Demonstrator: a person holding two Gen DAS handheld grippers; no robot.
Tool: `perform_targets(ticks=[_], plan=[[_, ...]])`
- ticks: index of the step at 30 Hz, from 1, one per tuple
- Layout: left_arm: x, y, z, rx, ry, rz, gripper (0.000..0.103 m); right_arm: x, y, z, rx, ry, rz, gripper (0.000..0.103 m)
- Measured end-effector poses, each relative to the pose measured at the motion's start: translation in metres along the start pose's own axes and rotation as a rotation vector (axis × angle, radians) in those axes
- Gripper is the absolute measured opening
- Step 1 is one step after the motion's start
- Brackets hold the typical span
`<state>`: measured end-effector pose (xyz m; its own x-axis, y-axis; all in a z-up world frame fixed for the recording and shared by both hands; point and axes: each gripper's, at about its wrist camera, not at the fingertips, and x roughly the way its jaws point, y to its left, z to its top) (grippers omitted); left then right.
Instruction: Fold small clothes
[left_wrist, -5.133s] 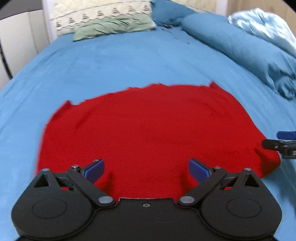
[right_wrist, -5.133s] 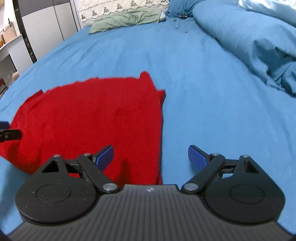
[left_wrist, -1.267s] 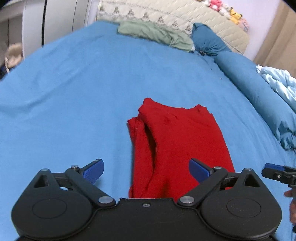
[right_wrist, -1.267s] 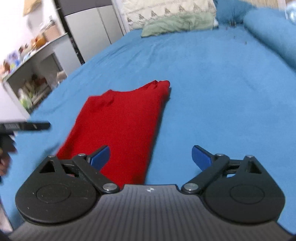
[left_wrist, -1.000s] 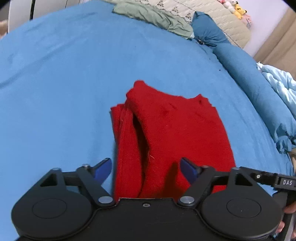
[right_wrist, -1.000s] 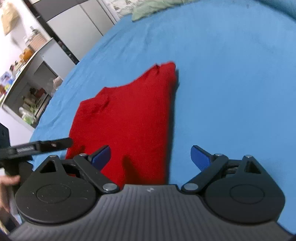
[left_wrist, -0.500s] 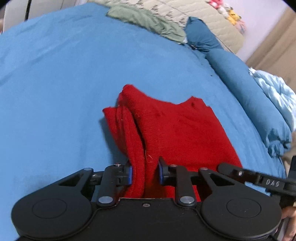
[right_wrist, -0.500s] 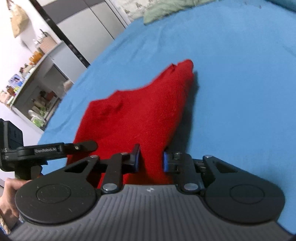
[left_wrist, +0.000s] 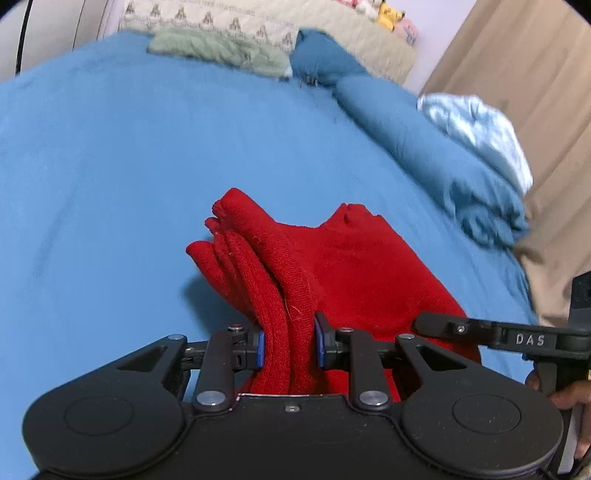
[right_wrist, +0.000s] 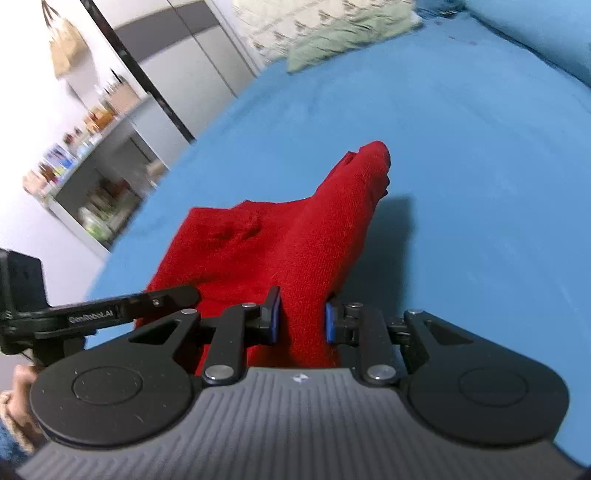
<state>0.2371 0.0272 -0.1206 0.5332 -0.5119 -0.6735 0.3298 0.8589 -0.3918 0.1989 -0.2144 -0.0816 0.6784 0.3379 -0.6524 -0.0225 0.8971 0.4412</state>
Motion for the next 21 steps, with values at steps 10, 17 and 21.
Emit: perform_targets(ticks=[10, 17, 21], plan=[[0.006, -0.013, -0.024, 0.057, -0.013, 0.119, 0.037, 0.0, -0.038, -0.068, 0.049, -0.021, -0.035, 0.05], [-0.001, -0.003, -0.037, 0.055, -0.059, 0.251, 0.071, -0.017, -0.032, -0.062, -0.045, -0.073, -0.165, 0.08], [0.016, 0.01, -0.047, 0.039, -0.03, 0.272, 0.074, -0.003, -0.051, -0.07, -0.036, -0.029, -0.218, 0.081]])
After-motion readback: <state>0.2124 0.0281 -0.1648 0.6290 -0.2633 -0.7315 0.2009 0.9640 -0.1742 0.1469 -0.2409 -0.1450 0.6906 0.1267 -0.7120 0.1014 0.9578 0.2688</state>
